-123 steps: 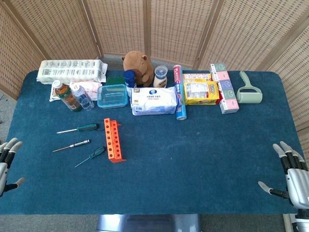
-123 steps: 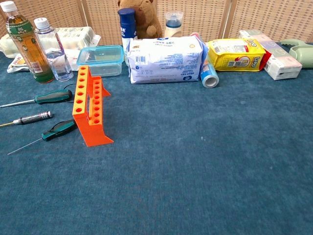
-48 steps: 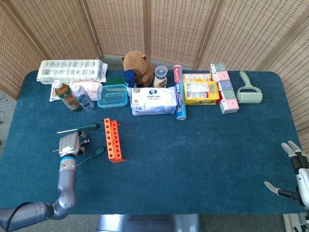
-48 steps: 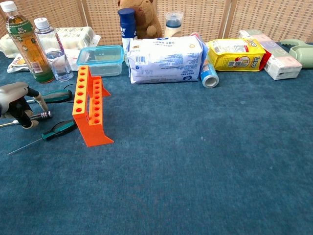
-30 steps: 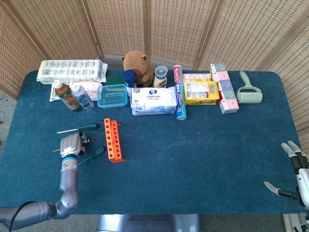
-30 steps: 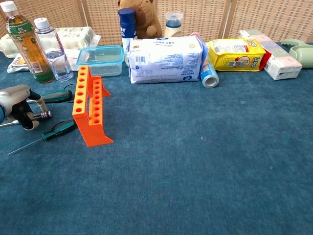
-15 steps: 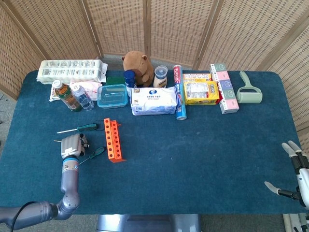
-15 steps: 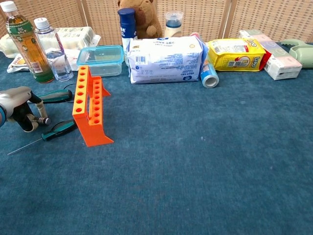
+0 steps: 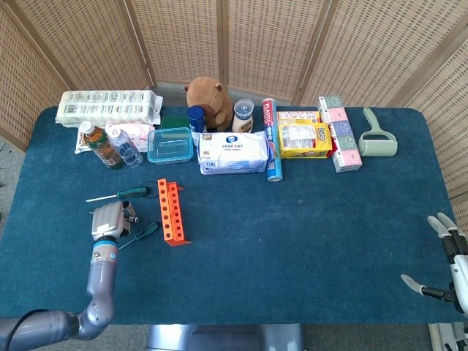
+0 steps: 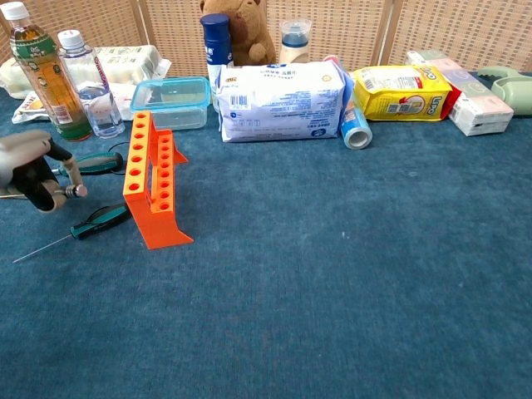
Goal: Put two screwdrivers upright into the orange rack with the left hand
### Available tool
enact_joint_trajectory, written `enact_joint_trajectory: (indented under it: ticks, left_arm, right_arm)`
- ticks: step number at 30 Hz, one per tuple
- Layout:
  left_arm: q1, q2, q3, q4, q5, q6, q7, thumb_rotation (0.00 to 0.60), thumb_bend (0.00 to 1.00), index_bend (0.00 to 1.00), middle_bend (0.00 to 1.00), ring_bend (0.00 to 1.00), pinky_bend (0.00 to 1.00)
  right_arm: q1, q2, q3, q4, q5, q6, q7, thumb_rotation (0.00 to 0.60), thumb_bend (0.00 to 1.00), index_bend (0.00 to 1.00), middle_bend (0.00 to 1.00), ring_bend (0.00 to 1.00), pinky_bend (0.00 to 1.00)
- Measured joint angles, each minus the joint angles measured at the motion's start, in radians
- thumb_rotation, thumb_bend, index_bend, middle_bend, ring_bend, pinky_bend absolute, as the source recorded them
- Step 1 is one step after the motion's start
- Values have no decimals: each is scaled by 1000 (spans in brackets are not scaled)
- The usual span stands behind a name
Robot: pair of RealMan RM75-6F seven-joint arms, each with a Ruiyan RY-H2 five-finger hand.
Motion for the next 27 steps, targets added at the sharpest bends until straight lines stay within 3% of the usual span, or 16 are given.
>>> enact_joint_trajectory:
  ticks: [9, 16, 27]
  left_arm:
    - [53, 162, 27, -288, 146, 64, -43, 600, 471, 521, 919, 931, 973]
    - [114, 306, 81, -495, 326, 106, -100, 600, 472, 521, 919, 931, 974]
    - [244, 508, 204, -642, 665, 124, -340, 600, 472, 521, 919, 931, 974]
  right_arm:
    - [0, -4, 0, -2, 3, -2, -13, 539, 0, 38, 0, 3, 0]
    - [2, -9, 0, -4, 7, -6, -26, 540, 0, 38, 0, 3, 0]
    - [4, -16, -1, -6, 6, -9, -42, 543, 0, 38, 0, 4, 0]
